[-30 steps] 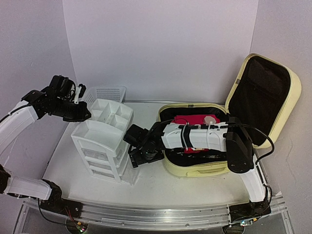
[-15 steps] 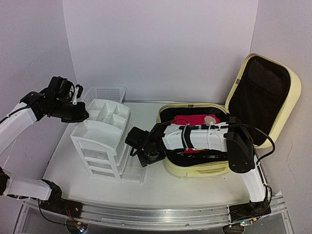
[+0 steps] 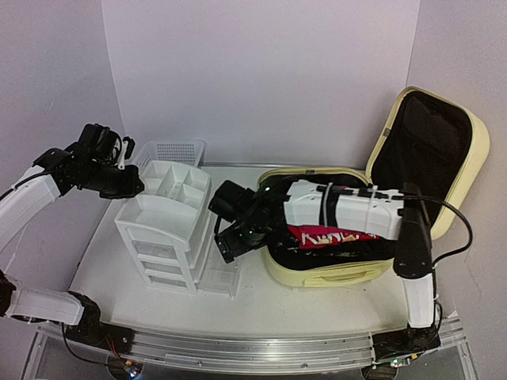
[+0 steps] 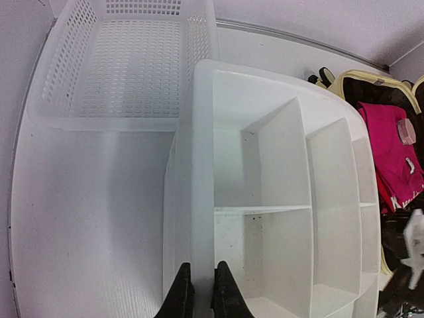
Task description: Open, take out, and arrange the luggage
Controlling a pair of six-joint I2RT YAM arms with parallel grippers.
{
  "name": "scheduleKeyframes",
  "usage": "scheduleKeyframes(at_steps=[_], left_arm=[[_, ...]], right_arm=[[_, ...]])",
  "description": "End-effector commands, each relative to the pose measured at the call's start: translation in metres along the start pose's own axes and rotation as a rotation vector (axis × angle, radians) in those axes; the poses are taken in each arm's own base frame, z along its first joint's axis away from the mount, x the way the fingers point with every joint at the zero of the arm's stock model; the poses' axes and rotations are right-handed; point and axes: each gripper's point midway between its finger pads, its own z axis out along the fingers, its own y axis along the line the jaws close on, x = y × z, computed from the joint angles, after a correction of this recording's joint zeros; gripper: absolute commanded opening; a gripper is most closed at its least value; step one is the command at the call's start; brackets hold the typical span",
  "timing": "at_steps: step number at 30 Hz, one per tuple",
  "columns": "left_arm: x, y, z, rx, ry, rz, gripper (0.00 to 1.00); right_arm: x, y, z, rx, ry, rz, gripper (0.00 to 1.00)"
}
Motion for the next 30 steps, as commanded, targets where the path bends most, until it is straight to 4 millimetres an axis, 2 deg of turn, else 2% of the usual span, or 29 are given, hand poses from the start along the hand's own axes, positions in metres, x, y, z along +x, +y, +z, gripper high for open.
scheduleKeyframes(at_steps=[1,3,6,8,12,13,18,22,26,30], left_arm=[[0.027,0.031,0.013,-0.149,0.129,0.055,0.00],[0.028,0.031,0.014,-0.147,0.135,0.056,0.00],[0.028,0.030,0.015,-0.141,0.140,0.060,0.00],[0.029,0.029,0.015,-0.137,0.142,0.061,0.00],[0.031,0.028,0.015,-0.129,0.143,0.057,0.00],[0.031,0.028,0.014,-0.127,0.142,0.056,0.00],[0.030,0.025,0.014,-0.112,0.145,0.052,0.00],[0.029,0.022,0.013,-0.098,0.144,0.049,0.00],[0.027,0.021,0.011,-0.091,0.136,0.049,0.00],[0.027,0.020,0.008,-0.085,0.129,0.046,0.00]], right_arm=[[-0.037,-0.033,-0.092,-0.028,-0.200,-0.020,0.98],[-0.038,-0.055,-0.098,0.050,-0.248,-0.035,0.98],[-0.036,-0.097,-0.097,0.150,-0.252,-0.010,0.98],[-0.033,-0.137,-0.089,0.177,-0.213,0.098,0.98],[-0.012,-0.221,-0.064,0.106,-0.054,0.402,0.98],[-0.008,-0.249,-0.059,0.114,-0.022,0.474,0.98],[-0.001,-0.317,-0.044,0.167,0.048,0.592,0.98],[0.000,-0.347,-0.030,0.183,0.091,0.645,0.98],[-0.017,-0.355,-0.014,0.113,0.093,0.687,0.98],[-0.027,-0.362,0.000,0.122,0.098,0.680,0.98]])
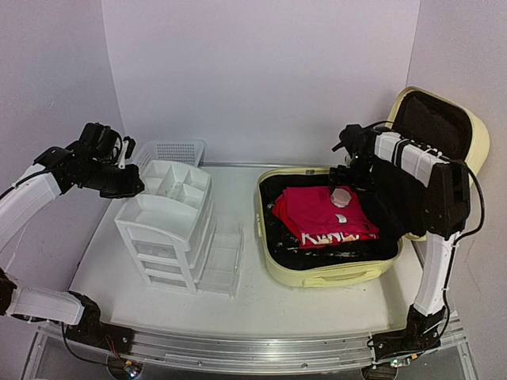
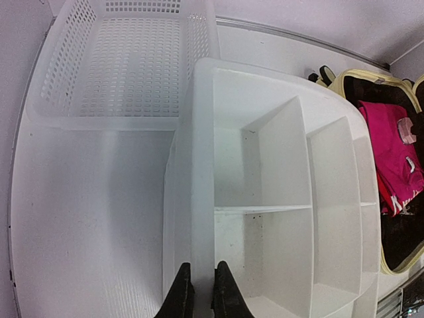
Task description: Open, take out, and arrange the luggage
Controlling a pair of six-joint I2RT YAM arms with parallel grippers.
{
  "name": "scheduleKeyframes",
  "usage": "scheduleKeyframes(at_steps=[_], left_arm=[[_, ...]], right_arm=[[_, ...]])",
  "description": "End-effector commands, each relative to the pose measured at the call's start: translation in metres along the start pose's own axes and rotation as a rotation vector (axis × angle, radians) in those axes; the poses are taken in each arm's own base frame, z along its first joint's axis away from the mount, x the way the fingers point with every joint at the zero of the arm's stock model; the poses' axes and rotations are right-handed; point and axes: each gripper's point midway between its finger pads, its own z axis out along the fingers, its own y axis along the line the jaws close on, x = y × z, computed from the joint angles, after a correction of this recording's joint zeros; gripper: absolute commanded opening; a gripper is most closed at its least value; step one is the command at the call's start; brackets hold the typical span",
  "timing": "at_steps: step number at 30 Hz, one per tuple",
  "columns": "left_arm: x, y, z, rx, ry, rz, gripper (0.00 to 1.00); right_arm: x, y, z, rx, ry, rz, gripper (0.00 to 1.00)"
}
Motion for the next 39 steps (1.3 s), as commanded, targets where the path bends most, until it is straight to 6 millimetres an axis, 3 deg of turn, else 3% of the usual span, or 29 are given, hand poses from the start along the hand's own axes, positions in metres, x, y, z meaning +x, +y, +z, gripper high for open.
scheduleKeyframes(at_steps=[1,8,17,22,25,28,31,35,39], left_arm=[[0.028,0.020,0.007,-0.086,0.118,0.045,0.00],[0.031,0.022,0.005,-0.089,0.117,0.050,0.00],[0.034,0.023,0.005,-0.092,0.119,0.052,0.00],[0.034,0.024,0.004,-0.096,0.119,0.055,0.00],[0.034,0.024,0.005,-0.093,0.121,0.054,0.00],[0.035,0.024,0.006,-0.093,0.126,0.051,0.00],[0.036,0.023,0.008,-0.090,0.133,0.049,0.00],[0.037,0.022,0.010,-0.085,0.140,0.045,0.00],[0.038,0.022,0.011,-0.084,0.146,0.040,0.00]], right_arm=[[-0.019,0.010,0.002,-0.035,-0.013,-0.009,0.98],[-0.027,0.006,0.022,0.031,0.000,-0.036,0.94],[-0.029,0.006,0.034,0.043,0.022,-0.042,0.75],[-0.032,0.007,0.016,0.027,-0.003,-0.042,0.55],[-0.030,0.013,-0.017,-0.024,-0.050,-0.060,0.50],[-0.026,0.044,-0.053,-0.148,-0.177,-0.183,0.49],[-0.001,0.093,-0.087,-0.315,-0.310,-0.404,0.50],[0.055,0.152,-0.111,-0.532,-0.358,-0.675,0.51],[0.126,0.211,-0.125,-0.731,-0.374,-0.912,0.50]])
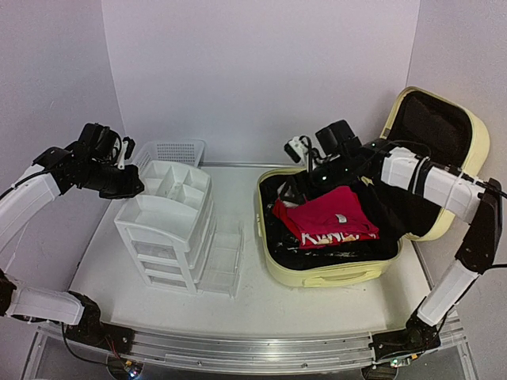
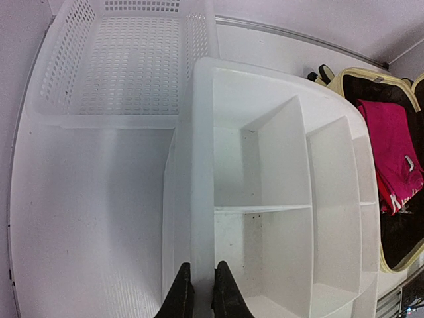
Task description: Open, take out, and arrange the luggage
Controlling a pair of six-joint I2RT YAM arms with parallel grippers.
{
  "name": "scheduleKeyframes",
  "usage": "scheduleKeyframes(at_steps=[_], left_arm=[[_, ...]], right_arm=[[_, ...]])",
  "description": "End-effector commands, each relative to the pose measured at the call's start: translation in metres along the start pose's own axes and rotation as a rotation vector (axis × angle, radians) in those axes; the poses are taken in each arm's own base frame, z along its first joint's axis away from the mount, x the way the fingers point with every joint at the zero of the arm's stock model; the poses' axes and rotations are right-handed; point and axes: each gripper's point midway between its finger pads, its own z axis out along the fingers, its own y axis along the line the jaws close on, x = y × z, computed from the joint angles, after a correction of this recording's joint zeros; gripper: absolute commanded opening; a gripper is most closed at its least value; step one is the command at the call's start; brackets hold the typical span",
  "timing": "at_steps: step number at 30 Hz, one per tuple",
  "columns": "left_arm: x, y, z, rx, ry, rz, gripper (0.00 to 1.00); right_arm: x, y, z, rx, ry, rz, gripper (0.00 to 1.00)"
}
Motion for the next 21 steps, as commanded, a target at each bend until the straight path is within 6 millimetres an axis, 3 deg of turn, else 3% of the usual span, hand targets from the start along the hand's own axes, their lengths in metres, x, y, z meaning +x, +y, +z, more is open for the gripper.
scheduleKeyframes(at_steps=[1,4,9,14,21], left_arm=[[0.036,0.022,0.013,-0.088,0.144,0.039,0.00],[0.038,0.022,0.015,-0.085,0.150,0.035,0.00],[0.040,0.022,0.015,-0.085,0.156,0.035,0.00],[0.039,0.024,0.012,-0.095,0.144,0.041,0.00],[0.042,0.024,0.015,-0.093,0.153,0.041,0.00]], right_arm=[[0.000,0.102,0.013,-0.295,-0.137,-0.296,0.51],[0.010,0.155,0.028,-0.387,-0.200,-0.351,0.51],[0.023,0.201,0.062,-0.413,-0.247,-0.363,0.50],[0.038,0.217,0.091,-0.384,-0.233,-0.377,0.50],[0.064,0.215,0.124,-0.314,-0.161,-0.436,0.50]])
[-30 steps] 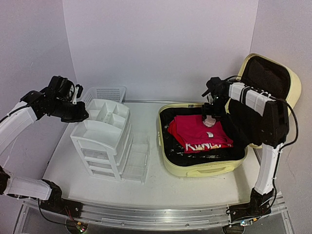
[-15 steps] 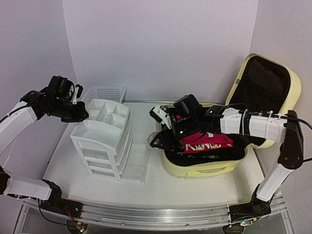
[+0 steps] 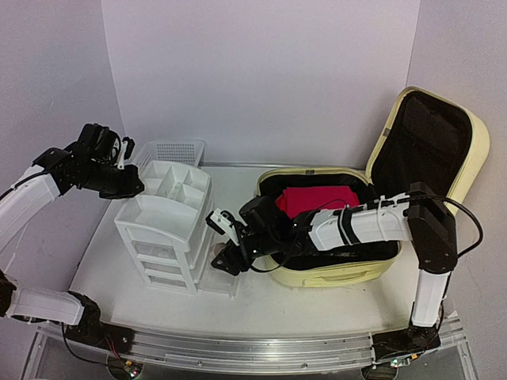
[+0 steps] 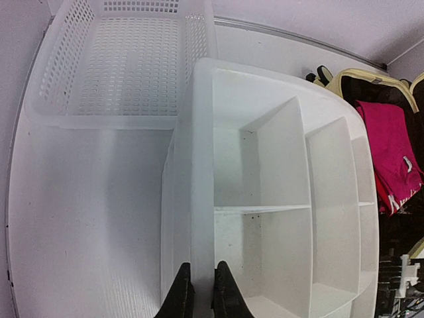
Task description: Open, take out, and arrange the luggage
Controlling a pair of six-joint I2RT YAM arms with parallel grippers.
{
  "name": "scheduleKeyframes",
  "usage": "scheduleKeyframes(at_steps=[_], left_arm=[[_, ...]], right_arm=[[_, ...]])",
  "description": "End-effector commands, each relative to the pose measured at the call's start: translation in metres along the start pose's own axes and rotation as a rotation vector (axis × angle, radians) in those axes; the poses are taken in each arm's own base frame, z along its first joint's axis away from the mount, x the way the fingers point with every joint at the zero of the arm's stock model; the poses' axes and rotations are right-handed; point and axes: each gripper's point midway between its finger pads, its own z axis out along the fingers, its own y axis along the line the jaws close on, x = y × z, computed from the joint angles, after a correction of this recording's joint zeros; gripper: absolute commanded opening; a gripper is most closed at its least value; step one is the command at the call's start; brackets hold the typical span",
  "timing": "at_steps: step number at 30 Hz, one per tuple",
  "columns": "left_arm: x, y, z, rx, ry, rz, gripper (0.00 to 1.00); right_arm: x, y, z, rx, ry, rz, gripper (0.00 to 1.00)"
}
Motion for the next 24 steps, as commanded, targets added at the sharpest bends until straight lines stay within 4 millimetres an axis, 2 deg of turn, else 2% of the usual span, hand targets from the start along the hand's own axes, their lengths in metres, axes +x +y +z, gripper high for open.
scheduleKeyframes(at_steps=[1,6,10,13,16,20,24], left_arm=[[0.042,0.025,0.014,-0.101,0.158,0.045,0.00],[0.041,0.025,0.014,-0.102,0.155,0.046,0.00],[0.041,0.025,0.014,-0.102,0.154,0.045,0.00],[0.041,0.024,0.014,-0.098,0.158,0.043,0.00],[0.041,0.024,0.015,-0.099,0.159,0.044,0.00],[0.040,0.024,0.014,-0.099,0.155,0.046,0.00],[0.041,0.025,0.014,-0.101,0.157,0.046,0.00]], right_arm=[[-0.016,-0.002,0.008,0.052,-0.038,-0.047,0.50],[0.001,0.004,0.021,0.067,0.044,-0.126,0.54],[0.009,0.007,0.025,0.068,0.064,-0.135,0.65],[0.007,0.007,0.023,0.073,0.058,-0.120,0.75],[-0.003,0.006,0.015,0.091,0.044,-0.096,0.86],[-0.014,0.002,-0.002,0.130,0.032,-0.066,0.96],[-0.013,-0.009,-0.028,0.215,0.046,0.005,0.95]])
